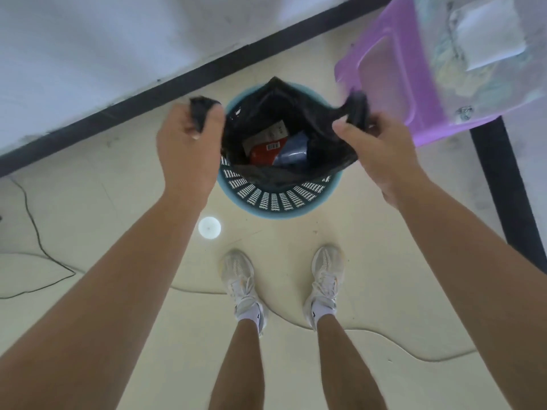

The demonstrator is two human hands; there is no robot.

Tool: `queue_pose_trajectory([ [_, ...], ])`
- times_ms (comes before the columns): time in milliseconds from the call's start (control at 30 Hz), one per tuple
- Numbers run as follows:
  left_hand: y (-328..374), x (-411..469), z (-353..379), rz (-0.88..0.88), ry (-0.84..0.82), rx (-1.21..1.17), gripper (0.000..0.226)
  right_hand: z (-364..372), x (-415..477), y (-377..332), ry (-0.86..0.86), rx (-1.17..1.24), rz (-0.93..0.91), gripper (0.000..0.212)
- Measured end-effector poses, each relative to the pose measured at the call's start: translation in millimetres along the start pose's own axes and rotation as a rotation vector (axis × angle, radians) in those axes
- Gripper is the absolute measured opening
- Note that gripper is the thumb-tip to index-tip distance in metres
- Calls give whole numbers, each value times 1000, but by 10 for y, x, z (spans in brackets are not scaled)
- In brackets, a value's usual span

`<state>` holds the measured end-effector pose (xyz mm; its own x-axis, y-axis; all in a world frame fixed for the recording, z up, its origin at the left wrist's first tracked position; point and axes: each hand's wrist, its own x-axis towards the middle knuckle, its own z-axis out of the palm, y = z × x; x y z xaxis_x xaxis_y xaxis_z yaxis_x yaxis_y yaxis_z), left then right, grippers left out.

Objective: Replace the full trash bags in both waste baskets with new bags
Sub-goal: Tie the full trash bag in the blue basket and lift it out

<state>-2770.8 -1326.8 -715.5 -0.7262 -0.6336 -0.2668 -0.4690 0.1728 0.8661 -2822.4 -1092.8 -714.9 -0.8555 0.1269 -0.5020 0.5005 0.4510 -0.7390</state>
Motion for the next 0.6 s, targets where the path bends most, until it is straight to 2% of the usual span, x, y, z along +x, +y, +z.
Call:
queue_pose_trajectory([
  [33,-32,-31,-24,-25,-56,67,11,7,-4,60,-24,-46,17,19],
  [67,-57,-59,-57,-10,-59,102,10,2,-18,88,23,-55,-26,16],
  [200,-30,-158,-210,212,164,23,12,-99,-146,18,341,184,-348,12],
  [267,-80,-196,-214,214,146,39,7,-87,-161,62,339,167,-367,14],
  [333,-224,-228,-183,77,88,41,30,-24,-133,236,218,115,-244,36],
  [433,-560,-287,-165,-209,-10,151,90,51,-90,585,34,-3,-44,101],
  [467,-691,-322,-170,-281,-55,196,106,72,-96,687,-24,-44,-6,117],
  [533,-895,-393,-170,-357,-168,300,124,107,-121,856,-148,-178,33,133],
  [600,-1051,-432,-136,-370,-286,423,133,151,-123,978,-236,-380,25,139],
])
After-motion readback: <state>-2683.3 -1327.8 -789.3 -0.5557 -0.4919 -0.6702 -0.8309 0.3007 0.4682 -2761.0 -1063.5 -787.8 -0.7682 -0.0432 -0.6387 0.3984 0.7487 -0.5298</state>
